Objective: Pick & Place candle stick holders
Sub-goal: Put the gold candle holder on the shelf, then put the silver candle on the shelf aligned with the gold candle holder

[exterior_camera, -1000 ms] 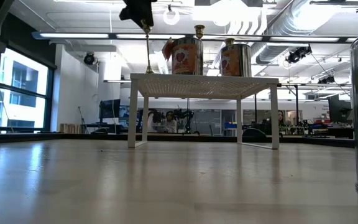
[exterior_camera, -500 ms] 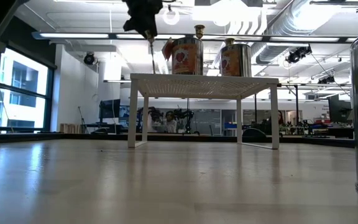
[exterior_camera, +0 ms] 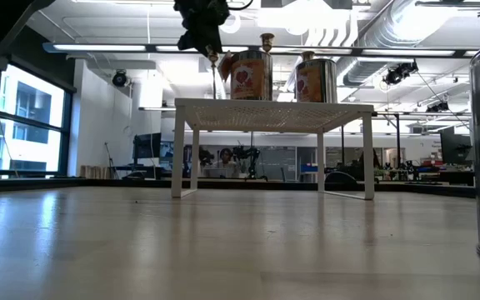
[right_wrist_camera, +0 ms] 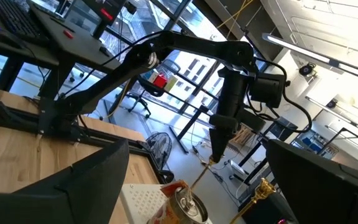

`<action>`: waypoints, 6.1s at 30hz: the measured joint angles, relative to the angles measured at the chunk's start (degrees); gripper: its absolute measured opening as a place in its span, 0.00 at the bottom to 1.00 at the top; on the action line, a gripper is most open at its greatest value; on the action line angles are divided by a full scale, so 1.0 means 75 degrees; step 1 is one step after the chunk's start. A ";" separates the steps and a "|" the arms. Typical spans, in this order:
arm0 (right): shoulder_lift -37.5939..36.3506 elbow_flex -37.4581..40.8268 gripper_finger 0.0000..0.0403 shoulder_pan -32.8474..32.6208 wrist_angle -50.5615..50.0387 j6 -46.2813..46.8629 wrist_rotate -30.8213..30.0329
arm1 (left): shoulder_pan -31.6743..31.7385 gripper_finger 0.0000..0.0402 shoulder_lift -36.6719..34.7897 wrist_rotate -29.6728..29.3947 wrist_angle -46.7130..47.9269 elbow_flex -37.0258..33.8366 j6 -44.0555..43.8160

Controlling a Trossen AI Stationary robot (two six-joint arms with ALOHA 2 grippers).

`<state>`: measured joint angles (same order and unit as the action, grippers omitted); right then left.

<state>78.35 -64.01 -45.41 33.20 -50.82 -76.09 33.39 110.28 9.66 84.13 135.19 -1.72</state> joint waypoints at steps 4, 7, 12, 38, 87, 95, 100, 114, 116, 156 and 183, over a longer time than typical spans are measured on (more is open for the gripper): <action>0.0000 0.0000 0.93 0.0000 -0.0015 0.0001 -0.0015 | 0.0000 0.39 -0.0063 0.0003 0.0024 -0.0019 -0.0204; 0.0000 0.0000 0.93 0.0000 -0.0070 -0.0002 -0.0026 | 0.0000 0.46 -0.0044 0.0002 0.0205 -0.0051 -0.0207; 0.0003 0.0000 0.93 0.0000 -0.0151 0.0001 -0.0035 | 0.0000 0.50 -0.0052 -0.0100 0.0269 -0.0055 -0.0207; 0.0003 0.0000 0.93 -0.0003 -0.0510 -0.0093 -0.0320 | -0.0121 0.51 -0.1310 -0.0863 0.0832 -0.0032 -0.0687; -0.5237 0.1813 0.93 -0.1698 -0.9949 0.8883 0.3273 | -0.7537 0.52 -0.2486 -0.3164 -0.4001 -0.5478 -0.4639; -0.4464 0.2291 0.93 -0.0553 -0.9919 0.9652 0.5142 | -0.7955 0.52 -0.2468 -0.3192 -0.6015 -0.6716 -0.4642; -0.3184 0.1765 0.93 0.0325 -0.9932 0.9386 0.6777 | -0.8026 0.52 -0.2466 -0.3180 -0.6692 -0.7243 -0.4845; 0.1114 -0.1866 0.93 0.0603 -1.2319 0.9153 0.7728 | -0.8017 0.52 -0.2462 -0.3306 -0.7170 -0.8021 -0.5008; 0.1474 -0.2278 0.93 0.0583 -1.2332 0.9466 0.7659 | -0.8017 0.52 -0.2463 -0.3309 -0.7237 -0.8107 -0.4975; 0.2087 -0.2467 0.99 -0.0017 -1.0652 1.0714 0.7001 | -0.8052 0.51 -0.2462 -0.2752 -0.7246 -0.8157 -0.5010; 0.2078 -0.2229 0.99 0.0395 -0.8957 0.9836 0.8746 | -0.8055 0.52 -0.2462 -0.2751 -0.7240 -0.8157 -0.5010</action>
<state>93.93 -80.73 -42.44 -33.98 22.96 -10.50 -27.02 91.81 -10.97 29.82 74.02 -39.29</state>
